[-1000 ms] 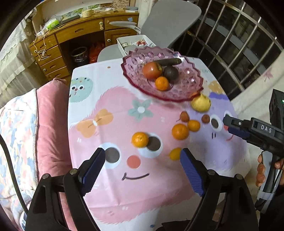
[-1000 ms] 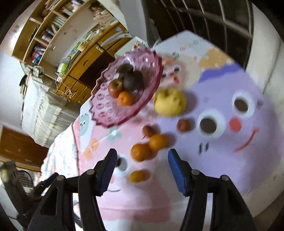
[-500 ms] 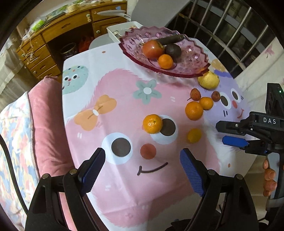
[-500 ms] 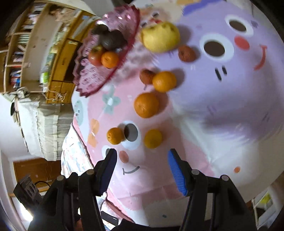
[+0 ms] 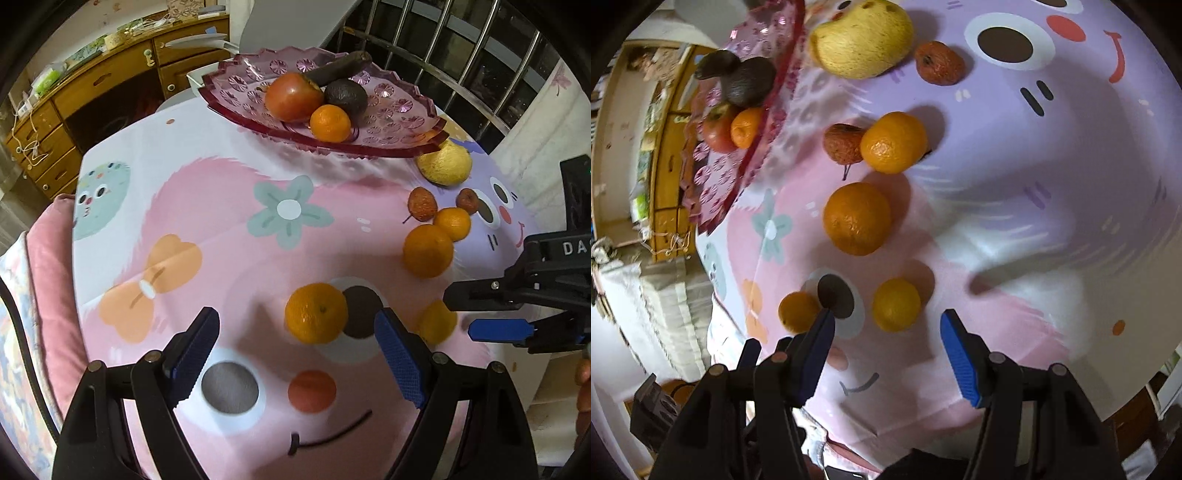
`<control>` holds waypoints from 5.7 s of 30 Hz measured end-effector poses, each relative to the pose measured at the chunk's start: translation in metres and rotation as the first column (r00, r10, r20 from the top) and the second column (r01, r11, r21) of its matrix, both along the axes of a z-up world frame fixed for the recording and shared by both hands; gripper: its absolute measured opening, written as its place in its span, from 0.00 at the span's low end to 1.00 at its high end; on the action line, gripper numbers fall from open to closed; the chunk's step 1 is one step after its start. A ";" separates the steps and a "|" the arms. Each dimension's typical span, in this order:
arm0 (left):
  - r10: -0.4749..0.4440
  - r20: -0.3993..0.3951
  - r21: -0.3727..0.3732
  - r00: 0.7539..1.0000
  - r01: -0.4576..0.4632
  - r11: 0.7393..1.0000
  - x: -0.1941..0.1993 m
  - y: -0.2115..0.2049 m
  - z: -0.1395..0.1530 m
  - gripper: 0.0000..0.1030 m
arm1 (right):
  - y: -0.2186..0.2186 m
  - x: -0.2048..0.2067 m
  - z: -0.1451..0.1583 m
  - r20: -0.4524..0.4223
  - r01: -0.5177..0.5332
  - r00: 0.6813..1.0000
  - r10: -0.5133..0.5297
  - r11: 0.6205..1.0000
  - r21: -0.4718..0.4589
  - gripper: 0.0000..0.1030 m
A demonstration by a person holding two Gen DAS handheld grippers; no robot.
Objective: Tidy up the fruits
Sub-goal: 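Grasp a mandarin with the left tool while the right tool grasps the lemon, then place the mandarin and lemon into the pink bowl and open both tools, then grasp another mandarin with the left tool while the right tool grasps the pear, then carry the mandarin and yellow pear over the pink bowl, release both into it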
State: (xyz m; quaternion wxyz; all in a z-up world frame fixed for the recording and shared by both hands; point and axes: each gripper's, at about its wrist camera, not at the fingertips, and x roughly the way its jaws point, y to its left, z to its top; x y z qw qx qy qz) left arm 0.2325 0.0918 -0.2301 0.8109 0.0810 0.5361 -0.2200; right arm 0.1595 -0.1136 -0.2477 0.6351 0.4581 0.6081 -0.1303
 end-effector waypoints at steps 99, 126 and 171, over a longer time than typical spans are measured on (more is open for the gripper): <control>0.673 -0.095 -0.109 0.734 -0.679 0.726 -0.002 -0.079 0.019 0.66 | -0.109 0.095 0.077 0.402 -0.508 0.305 0.863 0.504 -0.698 0.74; 0.637 -0.224 -0.117 0.738 -0.669 0.734 -0.007 -0.107 -0.032 0.54 | -0.084 0.100 0.002 0.252 -0.549 0.159 0.955 0.298 -0.781 0.75; 0.552 0.137 -0.259 0.823 -0.508 0.822 0.035 -0.100 0.094 0.42 | -0.132 0.103 0.088 0.279 -0.427 0.363 0.889 0.425 -0.798 0.68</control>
